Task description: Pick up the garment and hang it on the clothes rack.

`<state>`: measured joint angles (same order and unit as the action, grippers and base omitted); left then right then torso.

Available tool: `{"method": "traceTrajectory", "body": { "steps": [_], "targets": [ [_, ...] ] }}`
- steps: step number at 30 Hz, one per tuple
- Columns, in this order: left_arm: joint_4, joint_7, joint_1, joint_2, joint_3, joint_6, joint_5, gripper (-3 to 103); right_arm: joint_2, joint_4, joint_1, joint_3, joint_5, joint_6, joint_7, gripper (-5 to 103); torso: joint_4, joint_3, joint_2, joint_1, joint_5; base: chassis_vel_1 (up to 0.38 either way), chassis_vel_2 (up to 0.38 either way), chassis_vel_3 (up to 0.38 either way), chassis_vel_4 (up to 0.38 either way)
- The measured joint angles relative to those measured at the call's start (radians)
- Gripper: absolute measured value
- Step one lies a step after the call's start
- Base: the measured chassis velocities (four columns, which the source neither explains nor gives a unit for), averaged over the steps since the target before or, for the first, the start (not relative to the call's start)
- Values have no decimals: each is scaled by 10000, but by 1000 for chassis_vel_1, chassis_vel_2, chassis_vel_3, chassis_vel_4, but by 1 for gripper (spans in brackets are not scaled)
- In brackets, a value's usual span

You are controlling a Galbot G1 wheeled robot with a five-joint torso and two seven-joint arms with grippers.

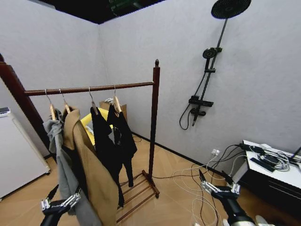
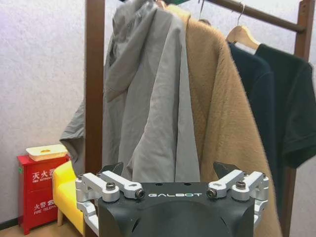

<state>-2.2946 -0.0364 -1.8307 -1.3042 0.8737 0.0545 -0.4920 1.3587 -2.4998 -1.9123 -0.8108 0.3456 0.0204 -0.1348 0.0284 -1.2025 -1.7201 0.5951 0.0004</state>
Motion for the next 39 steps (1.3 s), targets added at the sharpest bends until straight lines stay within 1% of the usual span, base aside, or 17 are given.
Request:
{"method": "traceTrajectory", "body": {
  "steps": [1, 3, 4, 7, 12, 14, 15, 16, 19, 20, 22, 24, 31, 39],
  "targets": [
    [0, 0, 0, 0, 0, 0, 0, 100, 0, 0, 0, 0, 0, 0, 0, 100, 0, 0, 0, 0, 0, 243, -222, -208, 229],
    [0, 2, 0, 0, 0, 0, 0, 100, 1, 0, -1, -1, 0, 0, 0, 100, -1, 4, 3, -4, -14, 246, -258, -215, 234],
    [-1, 0, 0, 0, 0, 0, 0, 100, 0, 0, 0, 0, 0, 0, -1, 100, -1, 5, 5, -5, 1, 283, -272, -260, 239],
    [0, 1, -2, 0, 0, 0, 0, 100, 0, 0, 0, 0, 0, 0, 0, 100, -2, 7, 14, -6, -6, 273, -268, -241, 235],
    [0, 5, -4, 0, 1, 0, 0, 100, 0, -1, -3, 0, -1, 1, -1, 100, -4, 17, 7, -23, -4, 177, -178, -169, 172],
    [0, 4, -4, 0, 1, 0, 0, 100, 1, -1, -3, 0, -2, 1, 0, 100, 0, 15, 16, -21, -10, 37, -24, -119, 96],
    [0, 4, -4, 0, 1, 0, 0, 100, 1, -1, -3, 0, -2, 1, 0, 100, 0, 15, 16, -21, -10, 37, -24, -96, 77],
    [0, 1, -1, 0, 0, 0, 0, 100, 1, -1, -3, 0, -2, 1, -1, 100, 5, 15, 20, -20, -5, 0, 0, 0, 0],
    [0, -2, -1, 0, 0, 0, 0, 100, 0, 0, 0, 0, -1, 1, -1, 100, 1, 11, 32, -7, 1, -61, 4, 65, -36],
    [0, -1, 0, 0, 0, 0, 0, 100, 0, 0, 2, 0, -2, 1, 0, 100, -3, 10, 36, -1, -5, -75, 6, 95, -62],
    [0, -1, 0, 0, 0, 0, 0, 100, 0, -1, 3, 0, -2, 1, -1, 100, -4, 11, 37, 0, -6, -75, 16, 83, -56],
    [0, -1, 0, 0, 0, 0, -1, 100, 0, -1, 2, 0, -2, 1, -1, 100, 1, 15, 36, -8, -4, -29, -21, -58, -48],
    [0, 1, -1, 0, 0, 0, -1, 100, 0, -2, 0, 0, -2, 1, 0, 100, -2, 18, 34, -16, -5, -24, -59, -89, -47],
    [0, 2, -1, 0, 0, 0, 0, 100, 0, -1, 0, 0, -2, 1, 0, 100, 0, 18, 38, -15, -4, -93, -90, -69, -94]
  ]
}}
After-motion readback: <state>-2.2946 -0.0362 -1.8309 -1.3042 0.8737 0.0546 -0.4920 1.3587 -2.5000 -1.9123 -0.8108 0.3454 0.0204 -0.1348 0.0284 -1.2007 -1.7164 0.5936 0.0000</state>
